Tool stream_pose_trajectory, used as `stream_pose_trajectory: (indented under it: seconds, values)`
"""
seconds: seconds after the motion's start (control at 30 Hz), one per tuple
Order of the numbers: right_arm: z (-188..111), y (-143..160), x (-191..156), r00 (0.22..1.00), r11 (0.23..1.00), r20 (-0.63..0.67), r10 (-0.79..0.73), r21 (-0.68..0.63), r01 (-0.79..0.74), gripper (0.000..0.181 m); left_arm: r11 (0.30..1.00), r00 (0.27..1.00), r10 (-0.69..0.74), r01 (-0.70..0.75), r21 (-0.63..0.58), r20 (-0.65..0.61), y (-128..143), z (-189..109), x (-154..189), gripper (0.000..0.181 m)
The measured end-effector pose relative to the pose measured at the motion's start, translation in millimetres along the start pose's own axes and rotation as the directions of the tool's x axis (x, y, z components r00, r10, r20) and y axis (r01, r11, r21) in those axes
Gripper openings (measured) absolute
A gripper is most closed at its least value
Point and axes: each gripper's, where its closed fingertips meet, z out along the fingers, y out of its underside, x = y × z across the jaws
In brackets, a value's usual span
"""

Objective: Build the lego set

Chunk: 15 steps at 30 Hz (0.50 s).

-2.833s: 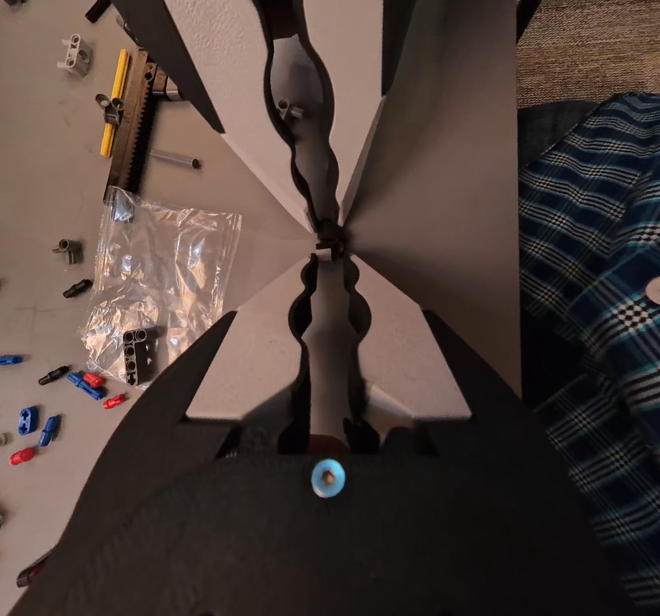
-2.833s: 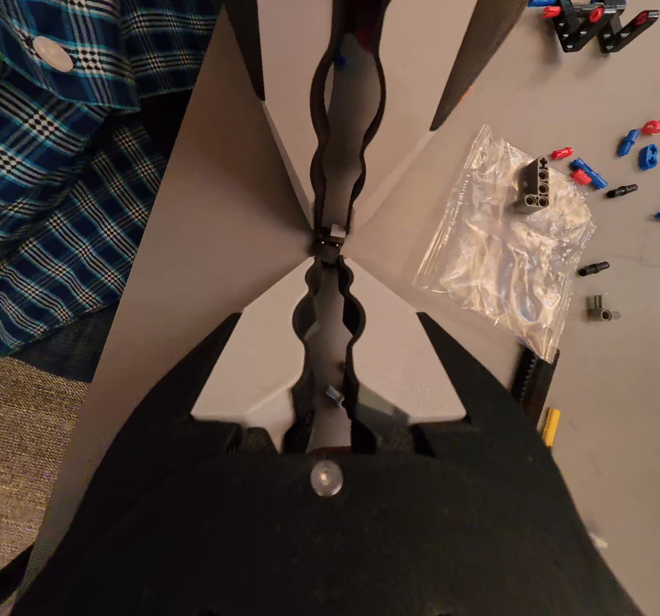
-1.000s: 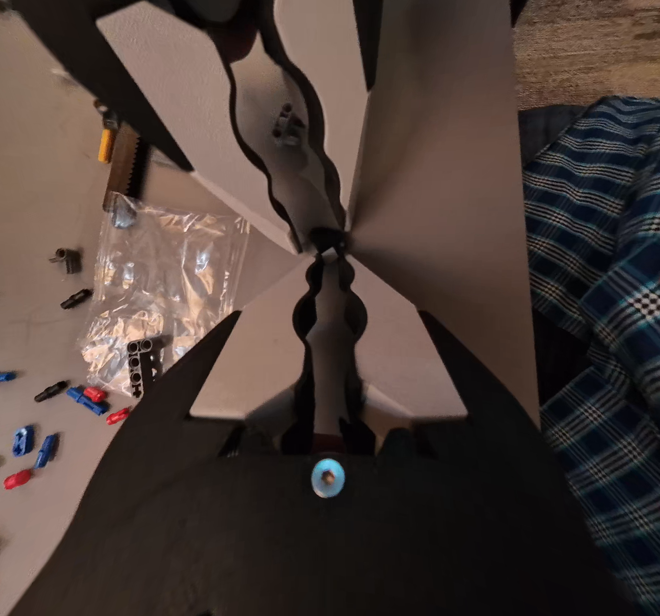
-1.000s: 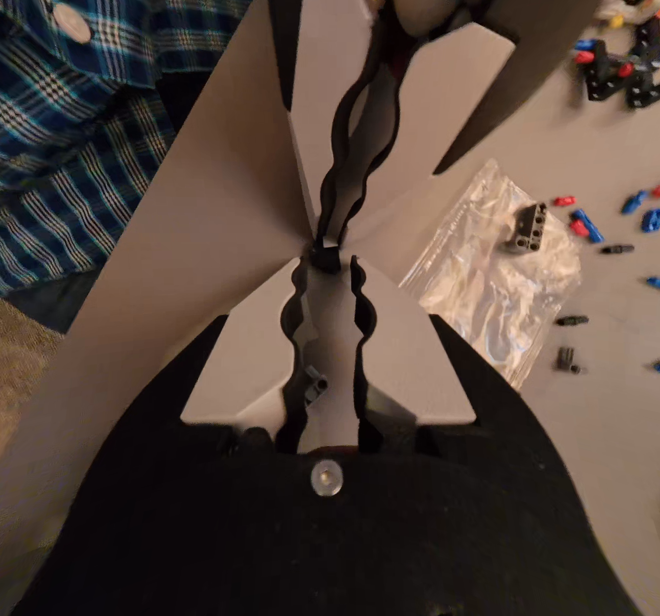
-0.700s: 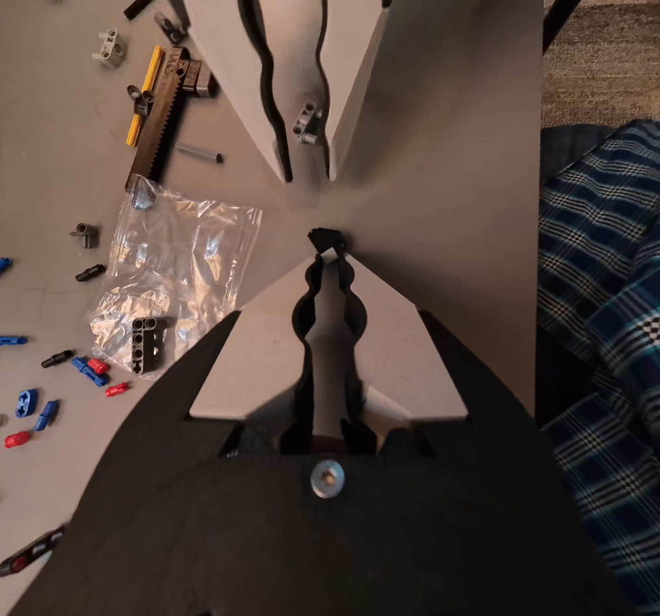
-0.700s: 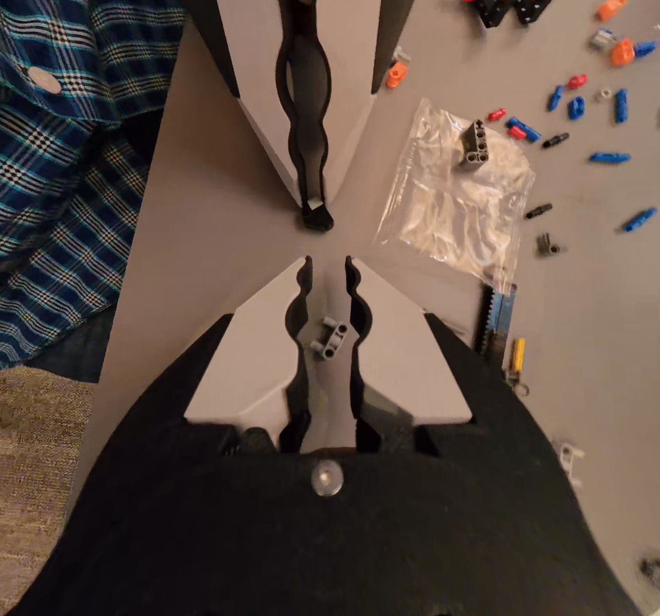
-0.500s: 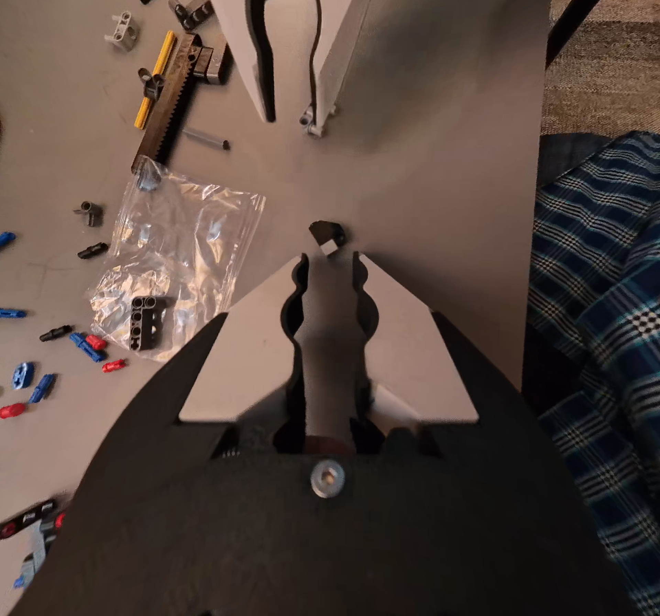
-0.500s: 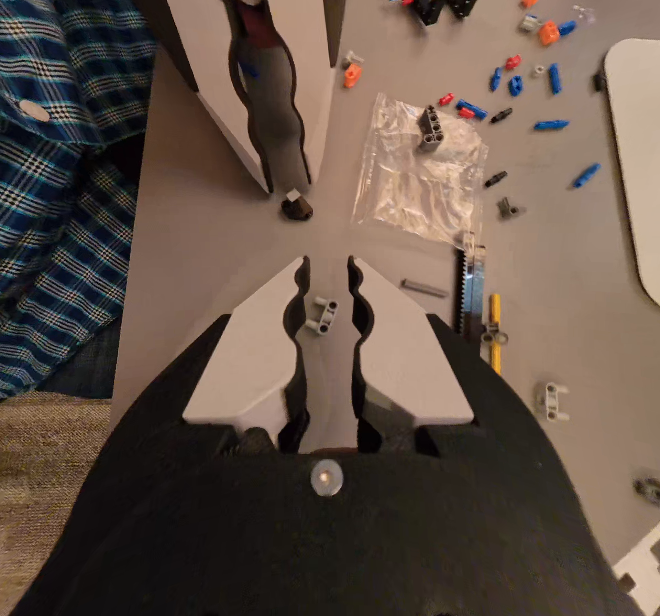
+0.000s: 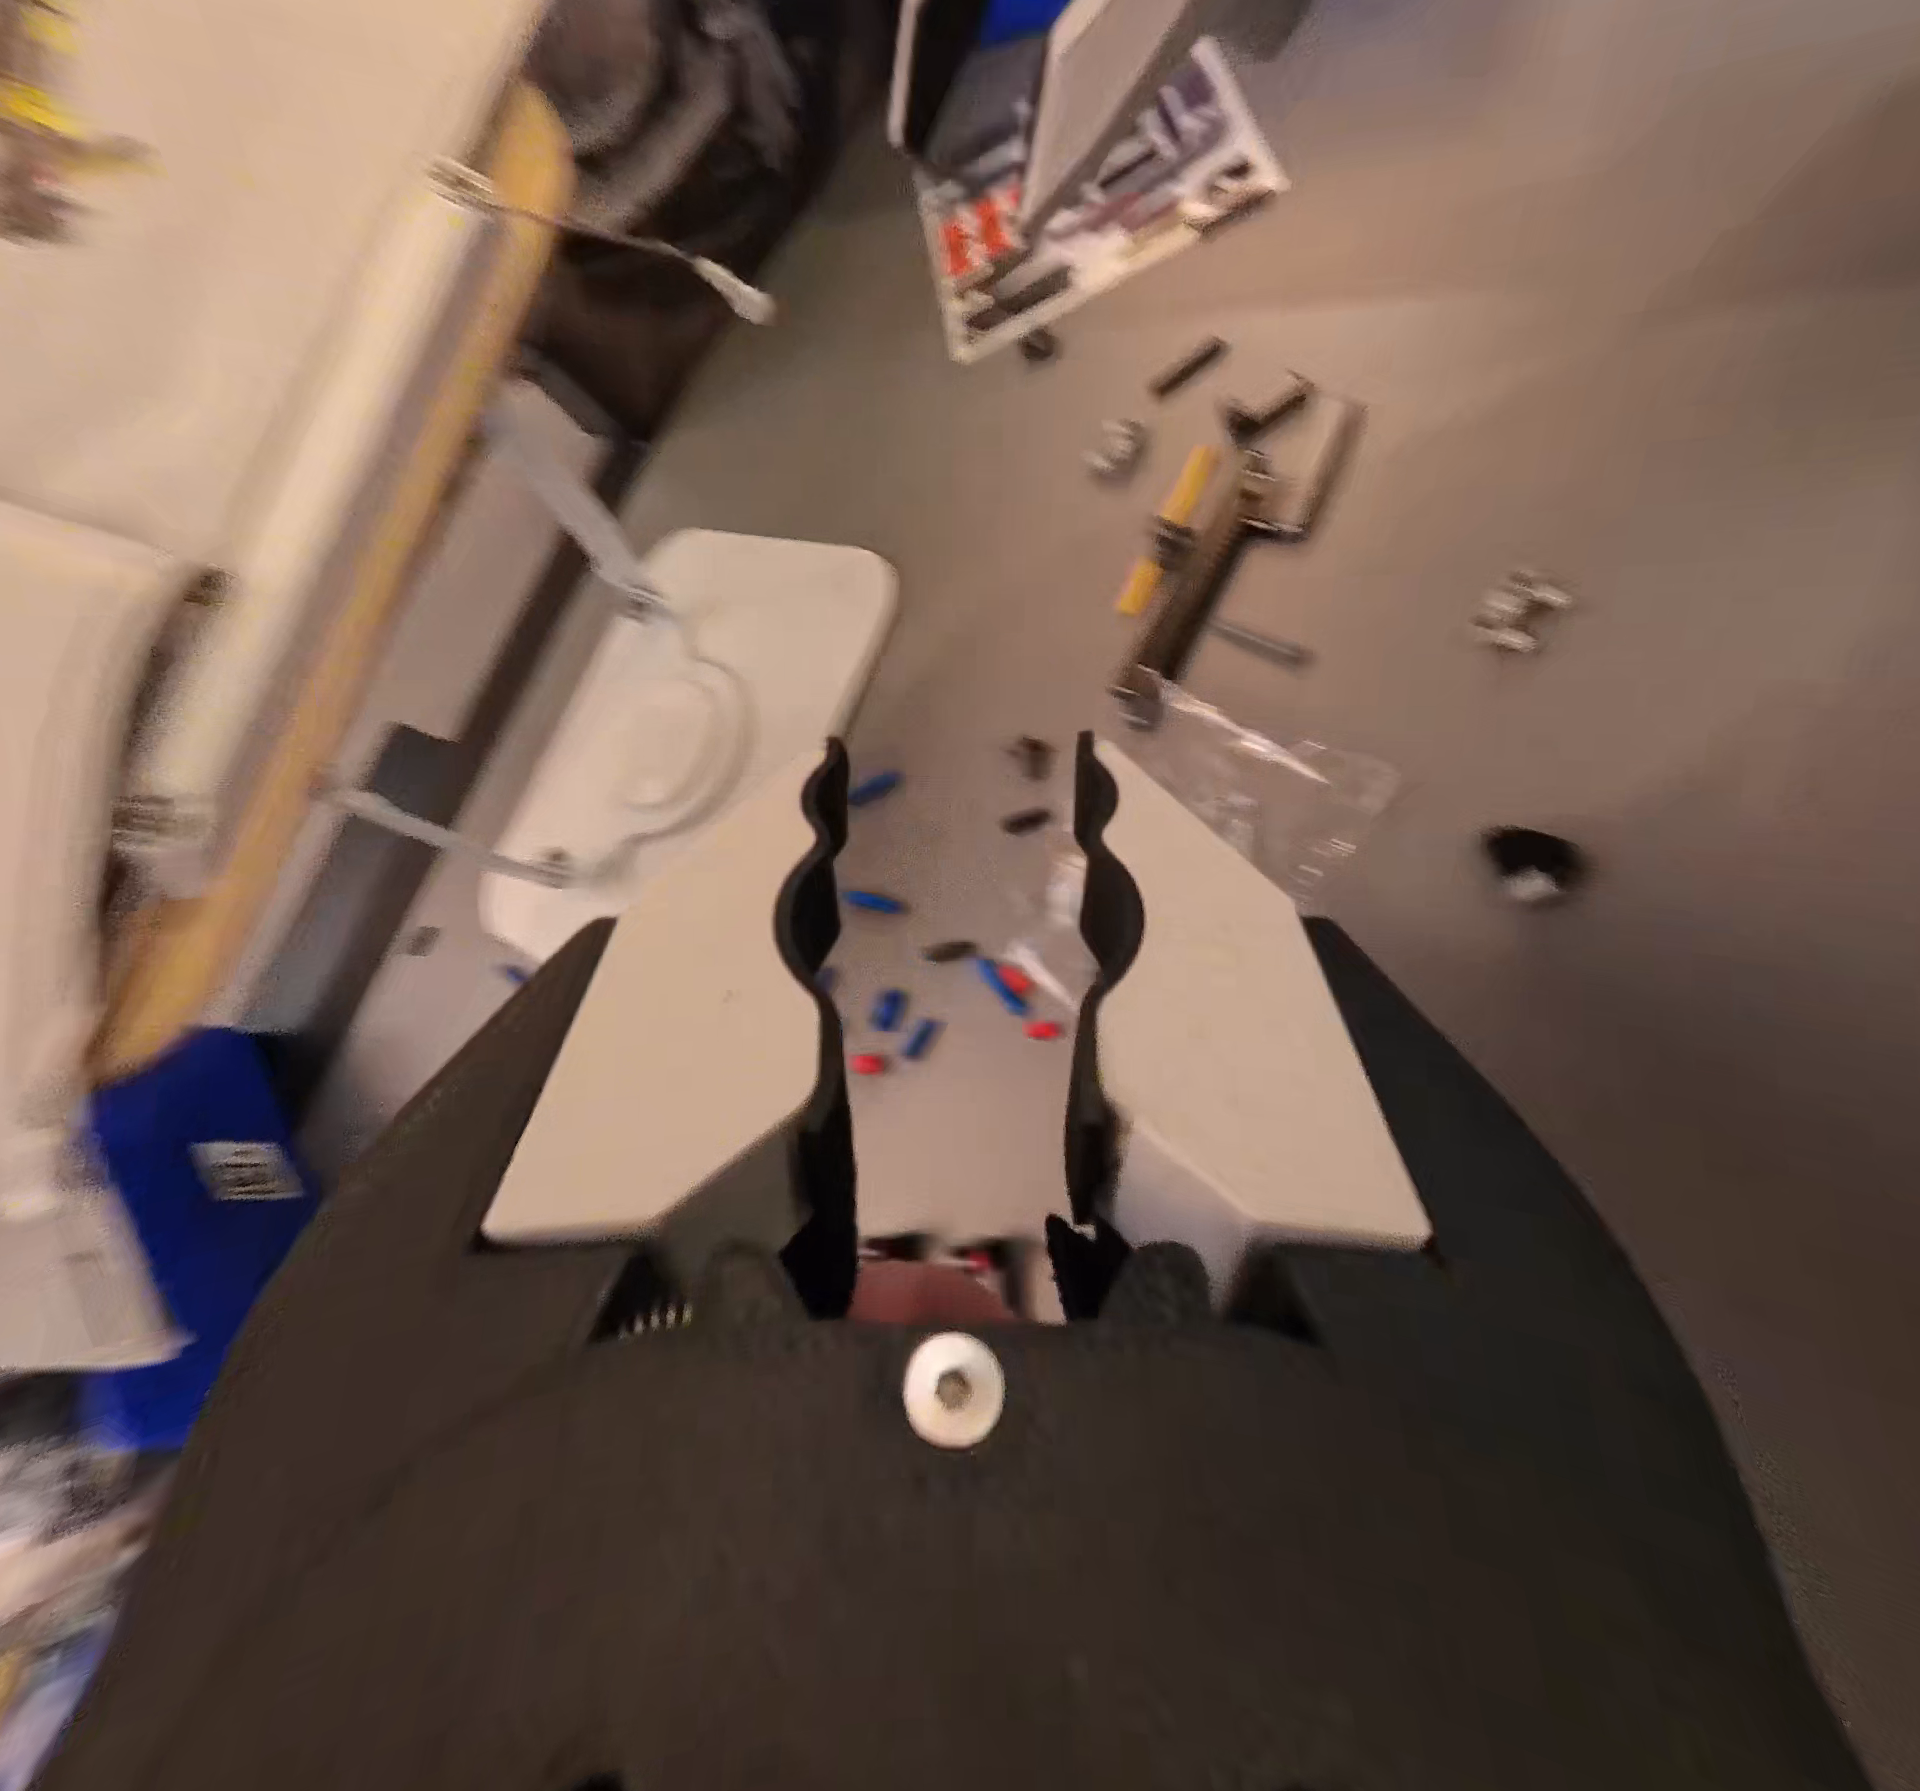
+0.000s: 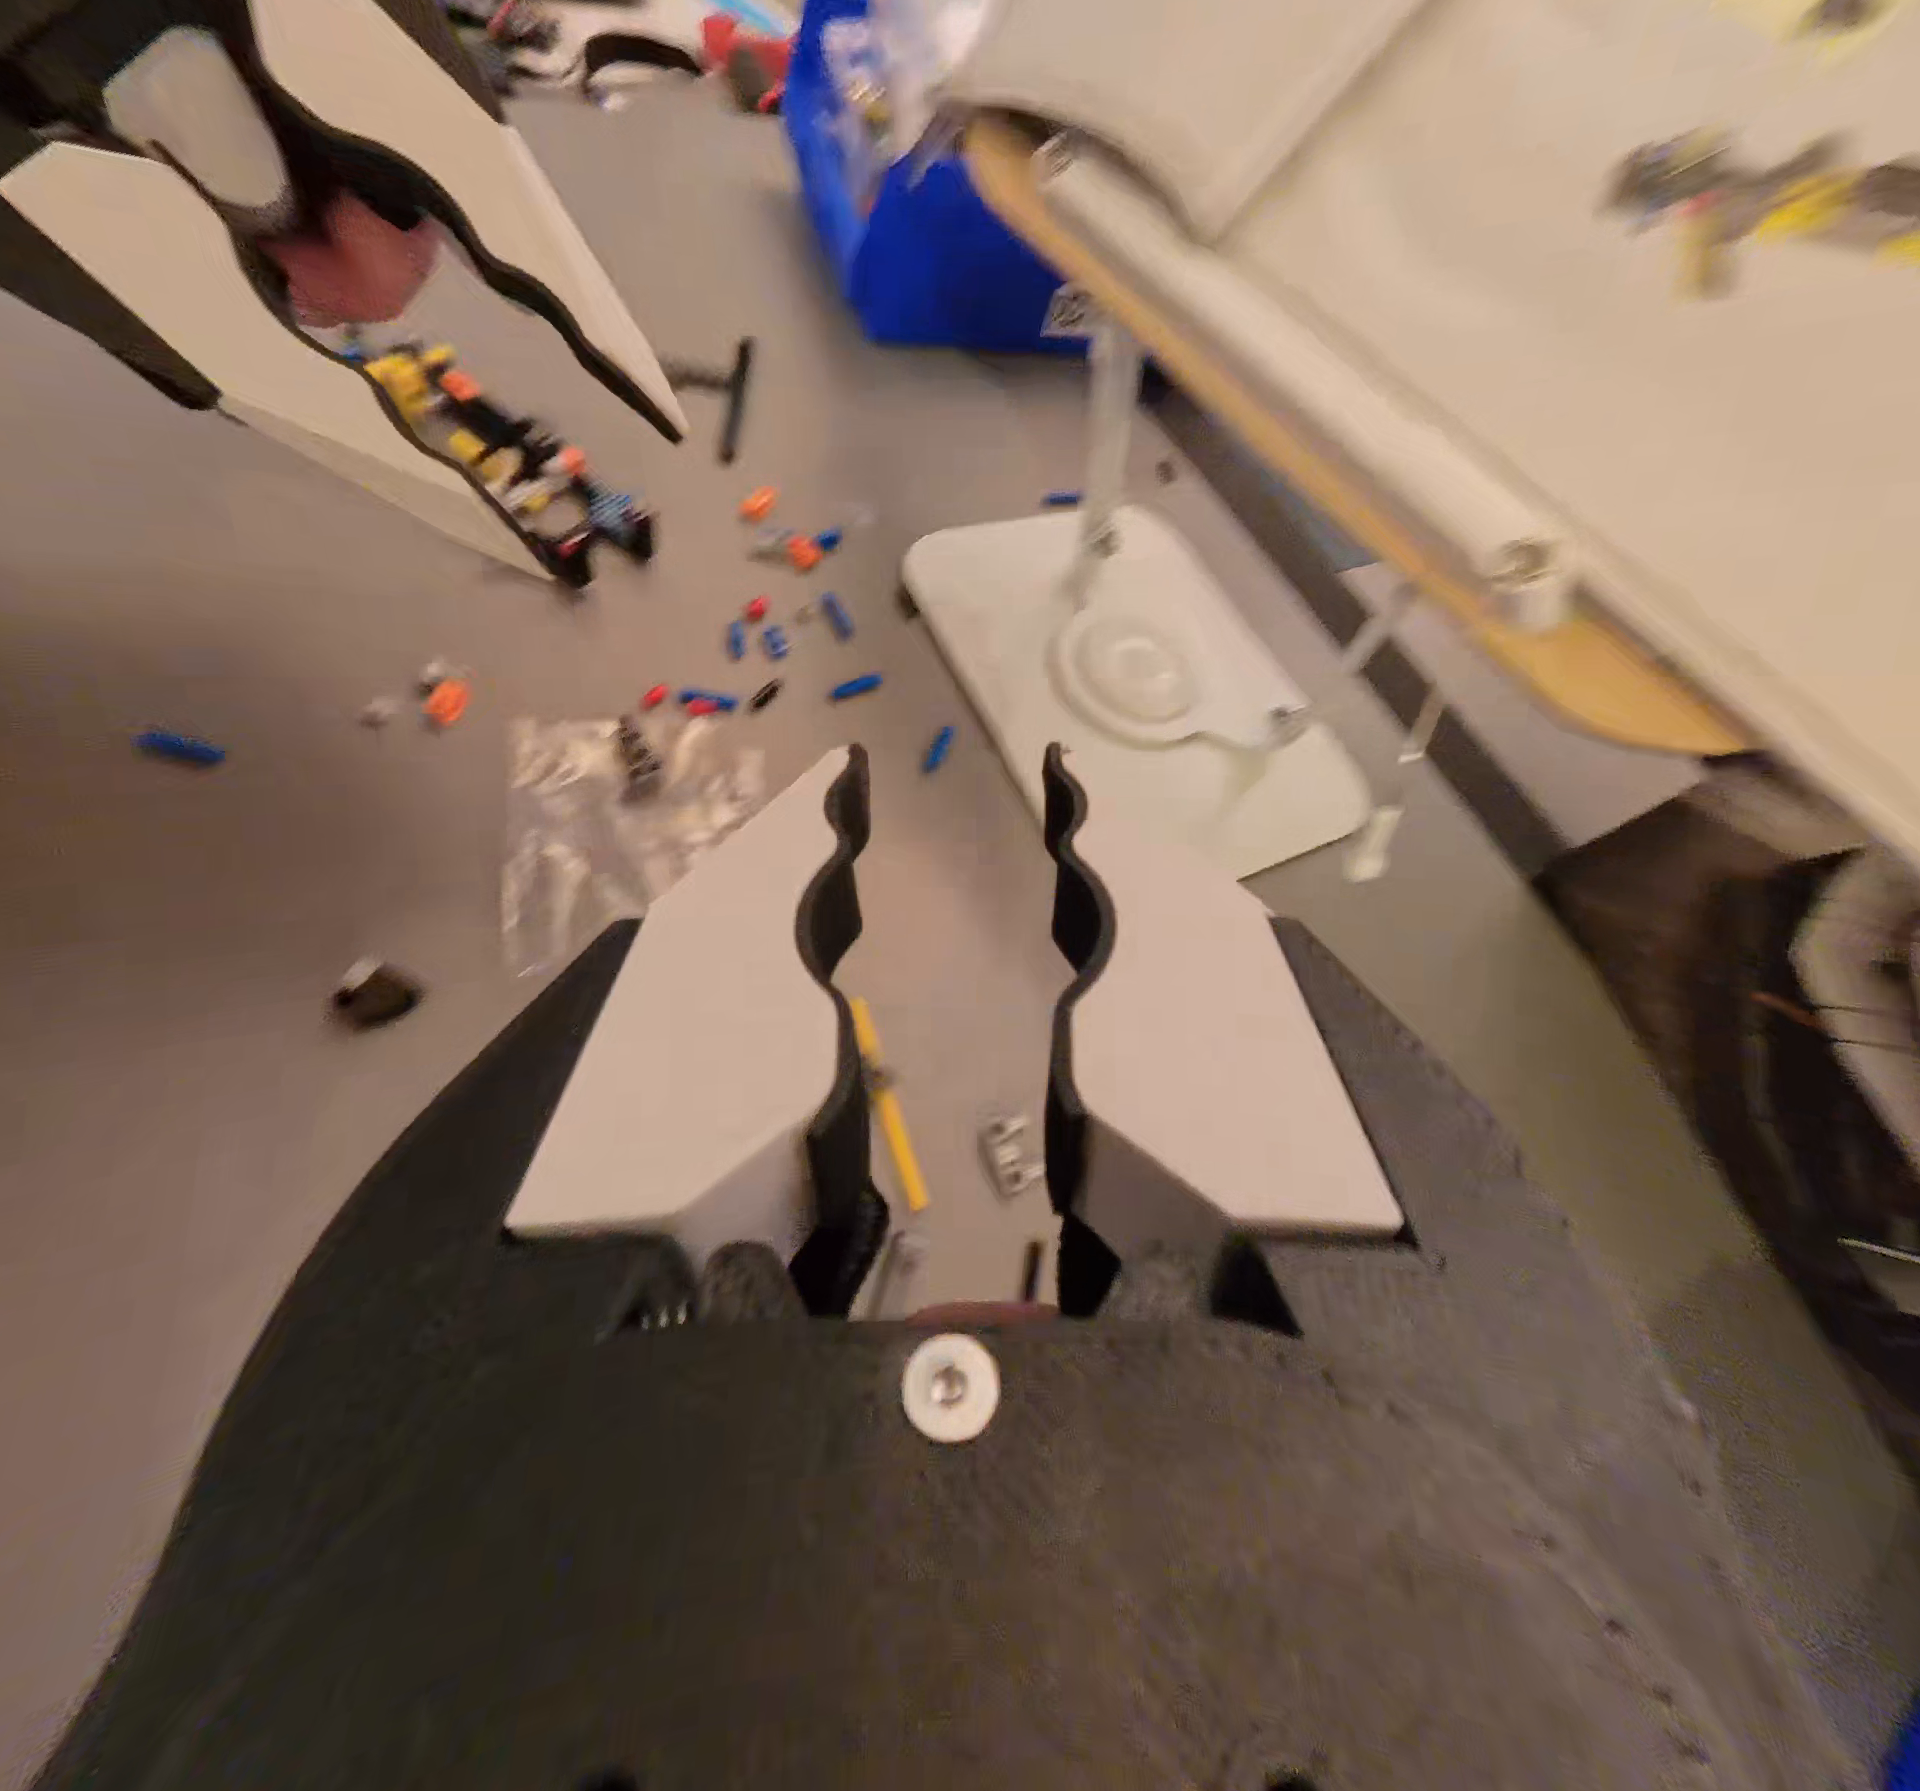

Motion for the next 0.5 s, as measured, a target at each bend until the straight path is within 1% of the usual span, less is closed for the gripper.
stream_pose_trajectory:
  seconds: [0.03,0.17,0.23,0.33,0.4,0.5]
  values:
    - [-1,-8,15,0.999,1.0,-0.047,-0.009,0.016,0.009,0.033,1.0,0.998,0.022,-0.023,0.014,0.057,-8,-1,-19,0.042]
    - [-7,-38,71,0.982,0.997,-0.186,-0.027,0.065,0.04,0.036,0.992,0.97,0.11,-0.122,0.04,0.217,-43,-1,-81,0.042]
    - [-11,-54,94,0.974,0.993,-0.225,-0.033,0.099,0.057,0.037,0.987,0.953,0.146,-0.16,0.031,0.265,-54,5,-108,0.04]
    - [-11,-65,127,0.958,0.993,-0.285,-0.041,0.092,0.07,0.039,0.984,0.938,0.148,-0.171,0.048,0.315,-68,16,-144,0.04]
    - [-9,-68,141,0.954,0.995,-0.297,-0.037,0.082,0.064,0.041,0.984,0.934,0.155,-0.176,0.039,0.323,-73,25,-162,0.041]
    - [-7,-71,145,0.953,0.995,-0.299,-0.044,0.069,0.067,0.042,0.975,0.919,0.207,-0.222,0.007,0.335,-74,42,-182,0.039]
